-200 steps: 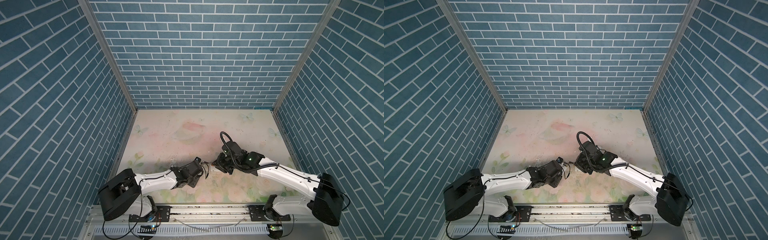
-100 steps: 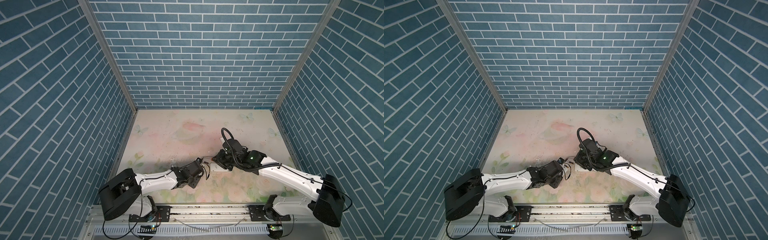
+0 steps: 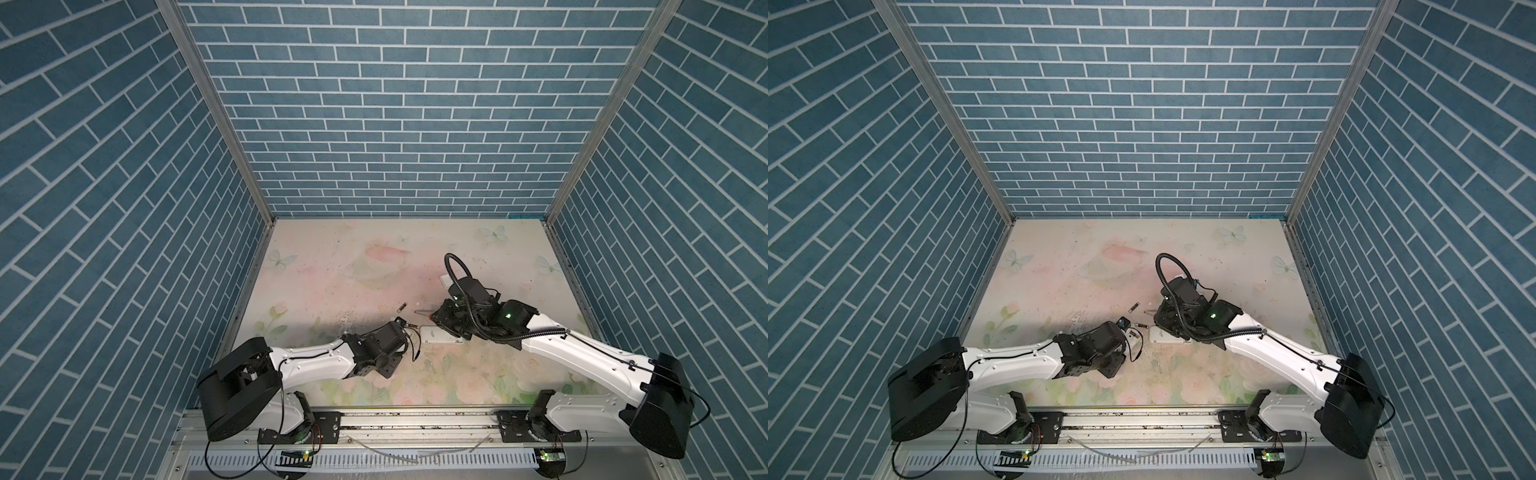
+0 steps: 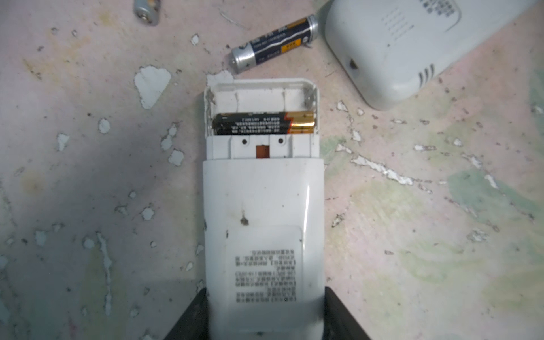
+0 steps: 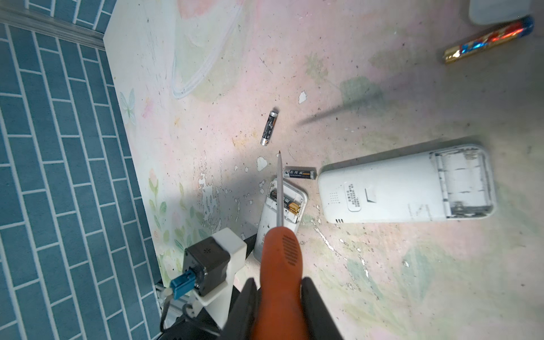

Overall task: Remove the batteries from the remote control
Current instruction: 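Move the screwdriver tip to the remaining battery's end with the right gripper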

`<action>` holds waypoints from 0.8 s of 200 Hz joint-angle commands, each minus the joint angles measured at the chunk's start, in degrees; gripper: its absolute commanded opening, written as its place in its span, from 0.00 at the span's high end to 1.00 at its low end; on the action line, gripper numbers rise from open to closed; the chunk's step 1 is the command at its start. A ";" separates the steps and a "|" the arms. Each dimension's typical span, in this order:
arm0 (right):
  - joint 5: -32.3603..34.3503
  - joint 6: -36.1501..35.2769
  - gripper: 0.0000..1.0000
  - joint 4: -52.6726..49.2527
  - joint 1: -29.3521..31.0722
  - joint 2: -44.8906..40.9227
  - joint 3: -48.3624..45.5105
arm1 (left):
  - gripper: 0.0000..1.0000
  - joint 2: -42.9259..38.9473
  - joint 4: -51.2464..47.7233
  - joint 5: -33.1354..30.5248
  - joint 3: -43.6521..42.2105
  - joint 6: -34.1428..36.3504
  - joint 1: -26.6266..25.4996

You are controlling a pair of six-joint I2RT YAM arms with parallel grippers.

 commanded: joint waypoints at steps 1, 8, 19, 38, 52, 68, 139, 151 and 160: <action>-4.75 -10.03 1.00 -7.66 -5.71 -5.10 4.60 | 0.91 -0.16 -4.34 5.84 1.63 4.29 -1.13; -6.81 -12.28 1.00 -9.01 -7.52 -6.09 5.03 | 0.91 -0.25 -4.82 6.23 2.07 5.31 -1.12; -9.75 -16.12 1.00 -12.69 -10.77 -7.15 6.81 | 0.91 -0.27 -5.33 6.77 2.63 6.20 -1.11; -10.37 -21.96 1.00 -22.21 -12.38 -6.71 12.06 | 0.91 0.23 -5.01 8.93 3.11 5.98 -1.12; -10.69 -23.79 1.00 -27.32 -12.39 -6.02 14.31 | 0.92 0.59 -6.59 8.87 4.05 5.80 -1.08; -10.94 -24.38 1.00 -29.43 -12.38 -6.86 14.28 | 0.92 -0.02 -7.23 9.31 4.26 5.62 -1.08; -15.36 -28.24 1.00 -32.85 -12.37 -7.43 13.23 | 0.93 0.45 -10.49 9.56 6.19 6.86 -5.19; -16.23 -29.81 1.00 -34.49 -12.38 -6.83 13.27 | 0.93 0.97 -9.89 9.36 7.57 7.88 -6.07; -16.65 -30.64 1.00 -35.41 -12.38 -6.57 13.20 | 0.93 1.41 -9.65 9.13 7.89 8.80 -6.52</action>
